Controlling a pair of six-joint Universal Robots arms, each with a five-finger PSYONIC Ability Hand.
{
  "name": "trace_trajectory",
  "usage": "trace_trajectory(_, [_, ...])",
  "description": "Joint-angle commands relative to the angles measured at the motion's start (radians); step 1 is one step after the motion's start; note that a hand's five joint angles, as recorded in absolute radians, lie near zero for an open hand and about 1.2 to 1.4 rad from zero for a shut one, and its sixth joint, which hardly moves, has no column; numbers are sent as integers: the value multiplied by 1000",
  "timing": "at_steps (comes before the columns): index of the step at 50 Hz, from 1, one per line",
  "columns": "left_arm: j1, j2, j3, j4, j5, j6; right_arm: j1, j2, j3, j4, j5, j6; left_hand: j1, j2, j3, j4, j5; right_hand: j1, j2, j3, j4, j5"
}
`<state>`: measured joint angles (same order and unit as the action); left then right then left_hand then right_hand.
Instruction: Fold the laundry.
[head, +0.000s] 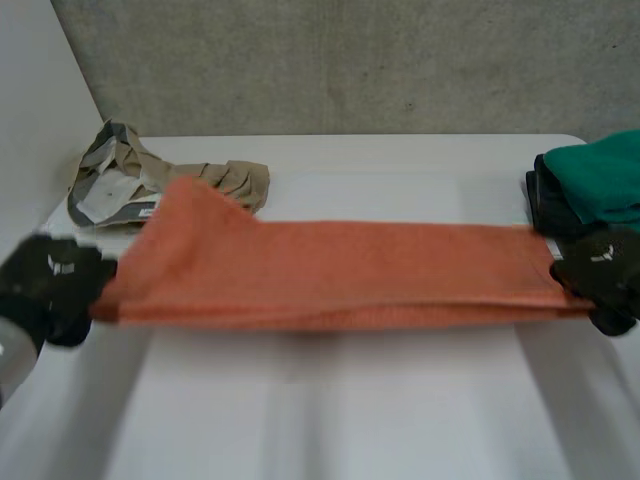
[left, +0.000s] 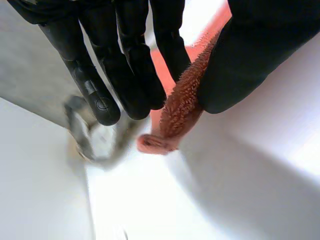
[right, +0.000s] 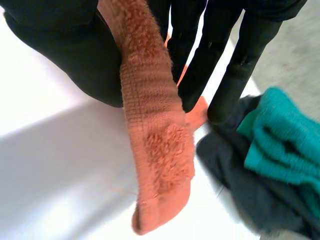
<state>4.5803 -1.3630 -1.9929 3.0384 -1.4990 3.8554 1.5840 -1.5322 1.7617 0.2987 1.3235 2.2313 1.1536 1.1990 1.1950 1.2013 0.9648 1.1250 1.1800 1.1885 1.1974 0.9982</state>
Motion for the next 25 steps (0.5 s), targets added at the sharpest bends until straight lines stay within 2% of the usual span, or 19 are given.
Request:
trace_trajectory(1, [11, 25, -81, -199, 32, 225, -41, -11, -2, 235, -9, -153, 243, 197, 201, 195, 257, 271, 216, 208, 199, 223])
trace_trajectory(4, [16, -22, -70, -133, 63, 217, -32, 68, -17, 168, -9, -119, 243, 197, 201, 195, 257, 271, 216, 208, 199, 223])
trace_trajectory(9, [-15, -229, 54, 49, 85, 168, -7, 225, -97, 39, 5, -4, 243, 197, 201, 195, 257, 271, 216, 208, 199, 223])
trace_trajectory(15, [-66, -487, 282, 120, 79, 92, 39, 395, -258, -19, 39, 88, 243, 197, 201, 195, 257, 271, 216, 208, 199, 223])
trace_trajectory(25, [-126, -844, 695, 145, -59, 36, 113, 633, -551, -44, 144, 122, 243, 197, 201, 195, 257, 271, 216, 208, 199, 223])
